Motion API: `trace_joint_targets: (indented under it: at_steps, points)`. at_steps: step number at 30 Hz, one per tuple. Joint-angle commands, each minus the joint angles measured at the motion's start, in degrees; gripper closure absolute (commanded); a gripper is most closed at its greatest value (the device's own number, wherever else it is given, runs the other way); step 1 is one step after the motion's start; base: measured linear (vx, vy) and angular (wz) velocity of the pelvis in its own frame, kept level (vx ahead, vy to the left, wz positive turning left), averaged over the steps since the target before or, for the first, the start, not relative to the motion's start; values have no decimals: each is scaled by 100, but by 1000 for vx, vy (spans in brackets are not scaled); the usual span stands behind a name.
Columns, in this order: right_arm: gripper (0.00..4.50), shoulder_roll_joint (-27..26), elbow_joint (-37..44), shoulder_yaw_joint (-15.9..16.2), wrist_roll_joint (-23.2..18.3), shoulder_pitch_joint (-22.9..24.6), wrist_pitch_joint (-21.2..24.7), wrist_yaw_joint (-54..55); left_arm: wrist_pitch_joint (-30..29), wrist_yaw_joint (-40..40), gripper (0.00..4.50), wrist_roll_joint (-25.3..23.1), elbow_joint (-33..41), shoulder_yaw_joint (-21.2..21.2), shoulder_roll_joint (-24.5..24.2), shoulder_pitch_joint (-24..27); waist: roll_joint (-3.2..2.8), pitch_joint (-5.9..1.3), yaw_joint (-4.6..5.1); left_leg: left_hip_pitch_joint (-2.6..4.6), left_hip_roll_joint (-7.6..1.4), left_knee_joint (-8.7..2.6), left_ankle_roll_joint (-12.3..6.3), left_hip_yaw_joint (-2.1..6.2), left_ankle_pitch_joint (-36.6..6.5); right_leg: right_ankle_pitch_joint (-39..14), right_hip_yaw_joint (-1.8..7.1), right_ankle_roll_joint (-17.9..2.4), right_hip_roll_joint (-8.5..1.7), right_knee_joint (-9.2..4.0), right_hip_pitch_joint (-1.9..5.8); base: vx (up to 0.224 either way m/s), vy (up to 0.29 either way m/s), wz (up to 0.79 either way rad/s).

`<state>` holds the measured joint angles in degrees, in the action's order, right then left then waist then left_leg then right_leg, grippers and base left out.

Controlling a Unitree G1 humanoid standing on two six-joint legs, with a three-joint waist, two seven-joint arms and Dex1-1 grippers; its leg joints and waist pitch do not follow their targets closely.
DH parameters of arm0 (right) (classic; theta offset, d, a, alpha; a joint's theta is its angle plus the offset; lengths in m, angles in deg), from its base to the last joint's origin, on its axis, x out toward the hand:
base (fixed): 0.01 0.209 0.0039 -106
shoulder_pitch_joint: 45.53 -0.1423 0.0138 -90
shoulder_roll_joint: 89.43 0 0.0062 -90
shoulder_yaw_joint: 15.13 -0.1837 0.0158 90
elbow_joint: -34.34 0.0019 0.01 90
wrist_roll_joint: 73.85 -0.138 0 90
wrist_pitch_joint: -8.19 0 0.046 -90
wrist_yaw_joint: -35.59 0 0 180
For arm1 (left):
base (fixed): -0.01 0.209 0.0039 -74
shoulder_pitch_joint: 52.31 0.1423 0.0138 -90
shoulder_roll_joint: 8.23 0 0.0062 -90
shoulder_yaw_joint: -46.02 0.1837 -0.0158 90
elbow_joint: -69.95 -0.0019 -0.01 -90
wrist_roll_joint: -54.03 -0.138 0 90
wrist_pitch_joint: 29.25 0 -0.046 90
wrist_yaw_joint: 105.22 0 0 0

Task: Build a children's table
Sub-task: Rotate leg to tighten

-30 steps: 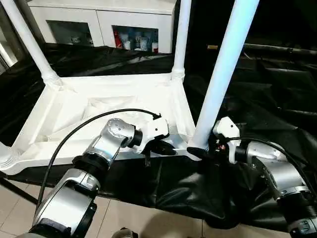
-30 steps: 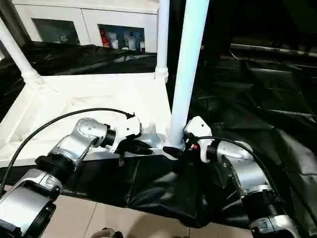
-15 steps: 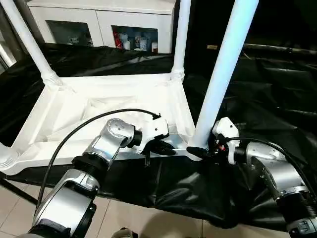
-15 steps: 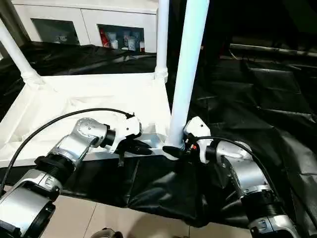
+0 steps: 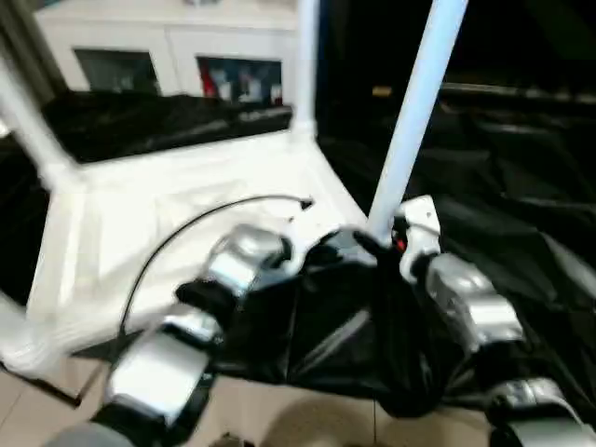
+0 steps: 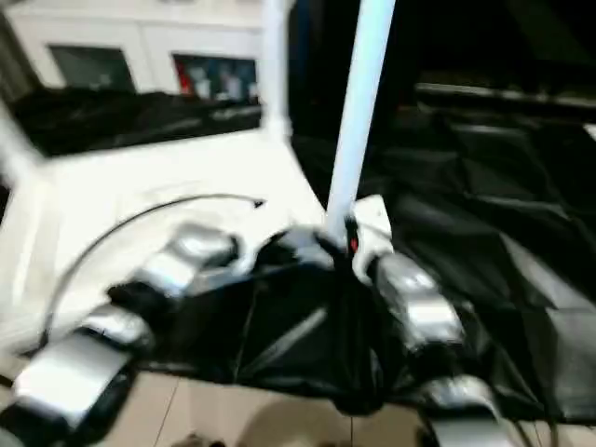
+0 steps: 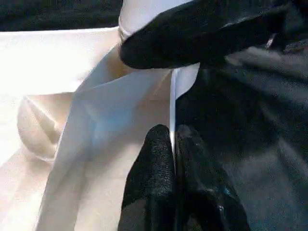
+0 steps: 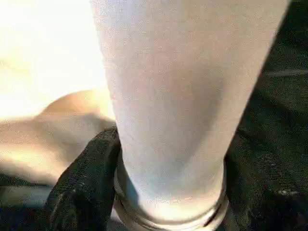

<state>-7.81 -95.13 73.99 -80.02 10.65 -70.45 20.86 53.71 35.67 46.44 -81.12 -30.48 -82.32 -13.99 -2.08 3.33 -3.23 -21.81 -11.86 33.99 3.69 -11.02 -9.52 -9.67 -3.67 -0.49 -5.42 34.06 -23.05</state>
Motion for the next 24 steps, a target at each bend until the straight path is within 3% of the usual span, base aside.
trace_joint_targets:
  at_steps: [1, 4, 5, 6, 8, 10, 13, 17, 18, 19, 21, 23, 24]
  points:
    - [182, -196, -647, 0, 94, -98, 193, 621, -60, 679, 450, 61, -207, -207, 128, -229, 1, -403, 29, 132, -31, -429, 63, 86, -1889, -2073, 133, -1014, -241, -514, 220, 0, 0, 0]
    - [182, -288, -832, 74, 243, -278, 35, 665, 28, 860, 450, 27, -391, -240, 157, -350, 54, -418, 22, 105, -25, -406, -99, 71, -1718, -1950, 138, -994, -250, -531, 244, 0, 0, 0]
    - [182, -316, -864, 38, 231, -308, 29, 692, 70, 879, 450, 20, -423, -245, 156, -371, 36, -435, 7, 86, -30, -403, -163, 75, -1557, -1734, 143, -1036, -254, -493, 266, 0, 0, 0]
    - [182, -335, -911, -4, 217, -337, 13, 726, 99, 894, 450, 7, -452, -245, 139, -387, 90, -444, -7, 83, -37, -394, -233, 62, -1434, -1525, 145, -1081, -255, -482, 269, 0, 0, 0]
    - [182, -344, -1027, -40, 222, -397, -47, 766, 179, 881, 450, -29, -482, -220, 102, -396, 70, -451, -23, 58, -46, -393, -307, 73, -1267, -1339, 141, -1167, -263, -438, 287, 0, 0, 0]
    - [113, -344, -1216, -90, 206, -491, -290, 756, 234, 828, 450, -42, -536, -219, 75, -405, 95, -455, -27, 62, -54, -386, -345, 64, -1224, -1225, 140, -1242, -269, -424, 281, 0, 0, 0]
    - [113, -266, -1228, -155, 132, -551, -695, 534, 441, 580, 450, -120, -543, -111, 2, -345, 68, -445, -27, 60, -52, -386, -382, 62, -1258, -1248, 141, -1276, -275, -422, 292, 0, 0, 0]
    - [59, -165, -1135, -159, 134, -531, -867, 322, 568, 426, 450, -148, -542, -59, -48, -319, 57, -449, -18, 65, -55, -385, -407, 57, -1290, -1223, 142, -1273, -269, -426, 289, 0, 0, 0]
    - [59, -132, -1074, -163, 125, -509, -900, 235, 633, 358, 450, -160, -532, -35, -75, -308, -6, -452, -22, 71, -61, -383, -407, 61, -1254, -1133, 146, -1315, -269, -412, 285, 0, 0, 0]
    - [59, -27, -868, -104, 98, -415, -892, -97, 701, 221, 450, -160, -514, -13, -130, -291, 18, -446, -11, 66, -62, -388, -412, 55, -1279, -1117, 143, -1320, -261, -424, 284, 0, 0, 0]
    - [59, 256, -272, 121, 50, -97, -806, -881, 918, -135, 450, -158, -451, 42, -258, -233, 10, -452, -45, 55, -63, -384, -489, 60, -1262, -908, 140, -1263, -243, -414, 333, 0, 0, 0]
    - [59, 714, 498, 469, 18, 402, -793, -1819, 1230, -728, 450, -175, -307, 160, -452, -119, -10, -459, -58, 51, -70, -375, -566, 62, -1161, -631, 135, -1332, -235, -395, 338, 0, 0, 0]
    - [59, 733, 527, 482, 16, 422, -794, -1853, 1240, -753, 450, -174, -300, 164, -459, -114, -8, -460, -62, 50, -75, -366, -586, 62, -1148, -564, 140, -1350, -237, -377, 341, 0, 0, 0]
